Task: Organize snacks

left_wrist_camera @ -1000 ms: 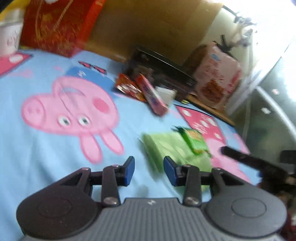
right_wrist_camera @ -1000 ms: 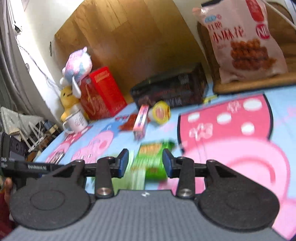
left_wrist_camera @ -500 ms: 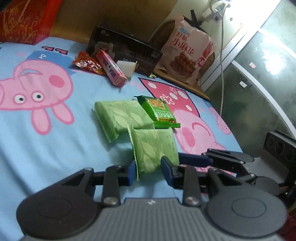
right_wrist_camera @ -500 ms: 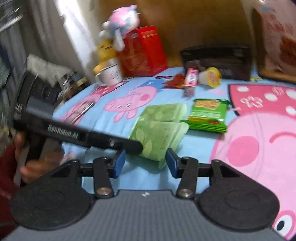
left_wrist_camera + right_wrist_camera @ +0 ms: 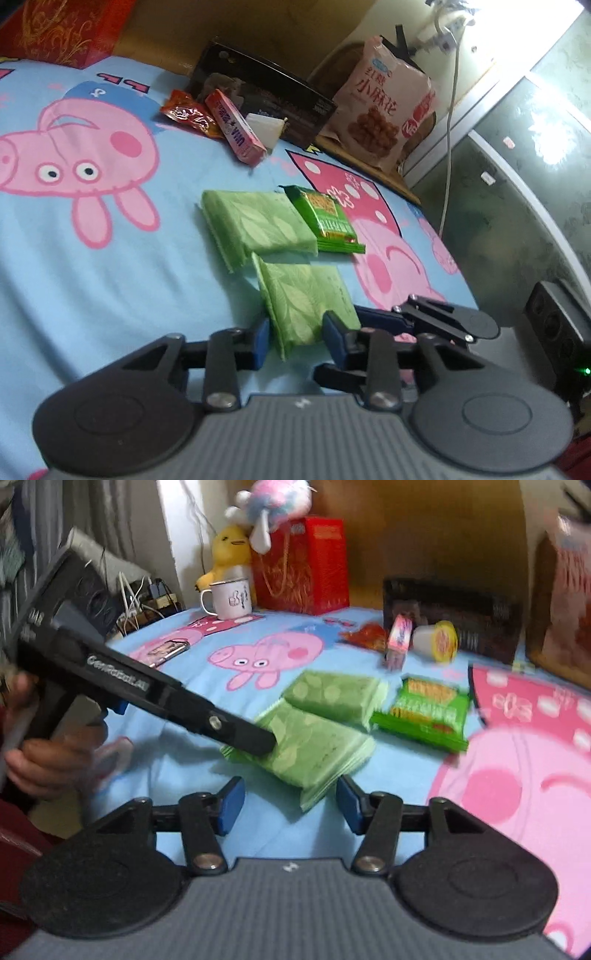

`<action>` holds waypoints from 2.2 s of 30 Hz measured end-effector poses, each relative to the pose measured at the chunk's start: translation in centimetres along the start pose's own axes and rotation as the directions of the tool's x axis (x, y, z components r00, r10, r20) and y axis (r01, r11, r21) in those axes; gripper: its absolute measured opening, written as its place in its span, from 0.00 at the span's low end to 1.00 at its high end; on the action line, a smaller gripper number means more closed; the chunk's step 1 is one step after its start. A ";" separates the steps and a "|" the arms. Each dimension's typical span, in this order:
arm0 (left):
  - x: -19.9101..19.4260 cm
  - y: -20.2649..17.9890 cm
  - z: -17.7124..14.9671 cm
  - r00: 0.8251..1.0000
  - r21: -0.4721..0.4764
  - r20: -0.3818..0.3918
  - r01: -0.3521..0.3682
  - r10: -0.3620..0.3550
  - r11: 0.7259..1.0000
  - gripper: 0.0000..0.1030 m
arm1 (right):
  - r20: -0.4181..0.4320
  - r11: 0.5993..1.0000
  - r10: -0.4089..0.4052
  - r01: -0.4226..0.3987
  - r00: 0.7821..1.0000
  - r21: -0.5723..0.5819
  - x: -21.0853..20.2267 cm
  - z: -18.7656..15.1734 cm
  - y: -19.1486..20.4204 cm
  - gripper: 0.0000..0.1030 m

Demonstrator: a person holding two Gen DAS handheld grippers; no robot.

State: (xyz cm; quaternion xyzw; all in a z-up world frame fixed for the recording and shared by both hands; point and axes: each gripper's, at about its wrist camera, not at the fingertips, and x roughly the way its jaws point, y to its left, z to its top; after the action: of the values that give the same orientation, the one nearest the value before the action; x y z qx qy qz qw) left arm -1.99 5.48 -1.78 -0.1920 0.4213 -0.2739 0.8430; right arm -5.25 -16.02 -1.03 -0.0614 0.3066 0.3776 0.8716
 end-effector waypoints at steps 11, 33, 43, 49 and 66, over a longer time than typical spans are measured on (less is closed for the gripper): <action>-3.9 -3.5 5.0 0.992 0.144 0.128 -0.020 0.001 0.989 0.27 | 0.109 0.999 0.003 -0.008 0.994 0.042 -1.9 5.1 -2.7 0.28; 11.7 -2.7 25.3 0.956 0.158 0.200 -0.247 0.214 0.956 0.36 | 0.131 0.959 -0.231 0.203 0.964 0.199 9.4 17.5 -19.5 0.30; 5.3 2.5 19.6 0.950 0.067 0.254 -0.203 0.180 0.977 0.41 | 0.207 0.980 -0.127 0.090 0.970 0.180 5.8 13.0 -14.4 0.42; 5.1 4.3 16.3 0.958 0.010 0.185 -0.225 0.219 0.974 0.41 | -0.009 0.996 -0.052 0.052 0.999 0.074 10.6 11.3 -10.1 0.42; 8.5 1.9 15.2 0.974 0.065 0.108 -0.206 0.198 0.976 0.44 | 0.020 0.962 -0.262 0.259 0.965 0.086 2.3 7.2 -17.1 0.36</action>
State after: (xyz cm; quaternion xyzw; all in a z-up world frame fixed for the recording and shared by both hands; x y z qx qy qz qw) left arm 15.18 3.05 0.66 -0.1296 0.3848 -0.1926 0.8933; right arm 11.40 -24.27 1.27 -0.0593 0.2975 0.2476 0.9202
